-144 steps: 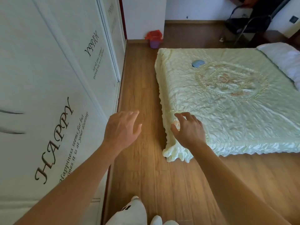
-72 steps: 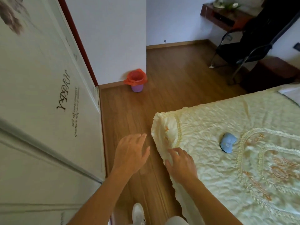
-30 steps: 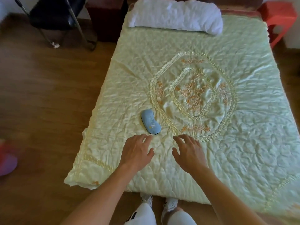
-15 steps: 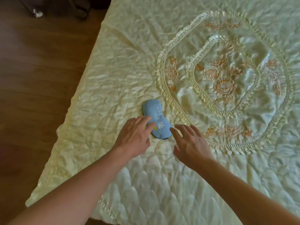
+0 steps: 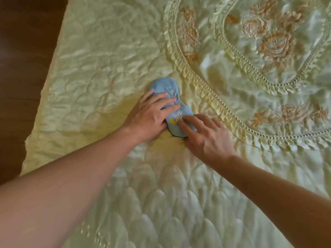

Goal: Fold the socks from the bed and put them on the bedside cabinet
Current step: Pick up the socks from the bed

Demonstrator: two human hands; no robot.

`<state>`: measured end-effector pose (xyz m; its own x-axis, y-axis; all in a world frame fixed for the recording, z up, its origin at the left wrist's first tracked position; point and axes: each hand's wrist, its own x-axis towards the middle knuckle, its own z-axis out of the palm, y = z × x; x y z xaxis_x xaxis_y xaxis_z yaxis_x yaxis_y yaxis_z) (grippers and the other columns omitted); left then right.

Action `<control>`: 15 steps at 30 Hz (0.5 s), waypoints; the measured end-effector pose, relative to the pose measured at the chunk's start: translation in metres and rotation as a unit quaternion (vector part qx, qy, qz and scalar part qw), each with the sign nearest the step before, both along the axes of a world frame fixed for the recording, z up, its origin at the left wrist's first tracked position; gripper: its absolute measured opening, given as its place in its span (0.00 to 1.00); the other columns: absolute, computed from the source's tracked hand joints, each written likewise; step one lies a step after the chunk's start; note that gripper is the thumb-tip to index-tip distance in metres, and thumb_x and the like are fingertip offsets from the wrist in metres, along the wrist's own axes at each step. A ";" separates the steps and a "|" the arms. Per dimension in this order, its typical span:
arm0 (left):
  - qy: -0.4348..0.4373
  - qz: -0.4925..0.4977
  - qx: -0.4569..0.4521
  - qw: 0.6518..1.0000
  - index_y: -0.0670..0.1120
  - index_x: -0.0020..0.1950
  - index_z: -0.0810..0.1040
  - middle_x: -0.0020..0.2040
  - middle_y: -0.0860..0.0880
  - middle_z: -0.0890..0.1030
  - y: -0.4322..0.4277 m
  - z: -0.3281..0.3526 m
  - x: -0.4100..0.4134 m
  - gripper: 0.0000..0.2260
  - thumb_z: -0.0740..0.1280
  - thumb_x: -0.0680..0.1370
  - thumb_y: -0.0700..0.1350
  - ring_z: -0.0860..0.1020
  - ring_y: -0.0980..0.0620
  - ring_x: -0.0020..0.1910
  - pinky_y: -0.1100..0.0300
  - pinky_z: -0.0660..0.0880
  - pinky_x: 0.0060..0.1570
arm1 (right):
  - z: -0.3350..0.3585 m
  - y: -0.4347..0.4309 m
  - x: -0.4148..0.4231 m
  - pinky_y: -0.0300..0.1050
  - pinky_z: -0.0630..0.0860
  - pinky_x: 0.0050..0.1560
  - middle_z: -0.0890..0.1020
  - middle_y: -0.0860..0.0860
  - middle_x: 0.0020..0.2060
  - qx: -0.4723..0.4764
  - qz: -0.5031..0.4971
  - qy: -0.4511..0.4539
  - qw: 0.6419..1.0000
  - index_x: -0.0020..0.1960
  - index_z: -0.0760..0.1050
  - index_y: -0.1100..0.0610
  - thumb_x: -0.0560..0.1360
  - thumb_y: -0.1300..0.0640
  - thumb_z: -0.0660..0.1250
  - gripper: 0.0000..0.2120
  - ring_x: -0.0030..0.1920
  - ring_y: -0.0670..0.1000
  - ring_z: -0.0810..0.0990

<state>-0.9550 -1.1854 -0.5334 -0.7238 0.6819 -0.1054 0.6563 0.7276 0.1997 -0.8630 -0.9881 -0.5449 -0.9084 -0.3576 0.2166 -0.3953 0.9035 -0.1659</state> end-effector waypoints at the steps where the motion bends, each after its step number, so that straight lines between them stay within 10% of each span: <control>1: 0.006 0.019 0.024 1.000 0.49 0.69 0.76 0.70 0.49 0.77 0.003 0.000 0.000 0.24 0.67 0.72 0.41 0.68 0.45 0.73 0.43 0.55 0.75 | 0.002 -0.001 -0.002 0.54 0.79 0.38 0.87 0.54 0.52 -0.005 -0.006 0.000 1.000 0.56 0.83 0.57 0.73 0.60 0.68 0.13 0.49 0.60 0.85; 9: -0.144 0.092 0.137 0.976 0.47 0.55 0.83 0.51 0.48 0.84 0.016 0.038 0.007 0.13 0.69 0.73 0.36 0.79 0.48 0.52 0.43 0.62 0.70 | 0.077 0.008 -0.003 0.57 0.76 0.44 0.87 0.51 0.42 -0.103 -0.061 -0.063 0.991 0.51 0.85 0.56 0.74 0.59 0.70 0.07 0.43 0.60 0.83; 12: -0.330 0.149 0.238 0.901 0.45 0.51 0.82 0.41 0.46 0.83 0.023 0.089 0.016 0.05 0.68 0.78 0.42 0.79 0.52 0.39 0.52 0.75 0.44 | 0.138 0.020 -0.007 0.57 0.76 0.45 0.85 0.54 0.44 -0.171 -0.064 -0.124 0.975 0.55 0.82 0.58 0.77 0.58 0.68 0.09 0.44 0.59 0.81; 15: -0.433 0.207 0.315 0.819 0.45 0.53 0.82 0.41 0.45 0.85 0.033 0.157 0.031 0.06 0.69 0.78 0.43 0.84 0.50 0.40 0.57 0.79 0.40 | 0.207 0.022 -0.003 0.49 0.78 0.43 0.84 0.53 0.46 -0.285 -0.096 -0.165 0.939 0.55 0.81 0.59 0.77 0.59 0.67 0.09 0.43 0.53 0.81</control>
<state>-0.9238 -1.1519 -0.3767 -0.7464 0.5132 -0.4236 -0.2069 0.4259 0.8808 -0.8660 -0.9659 -0.3380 -0.9955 -0.0929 0.0180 -0.0766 0.6800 -0.7292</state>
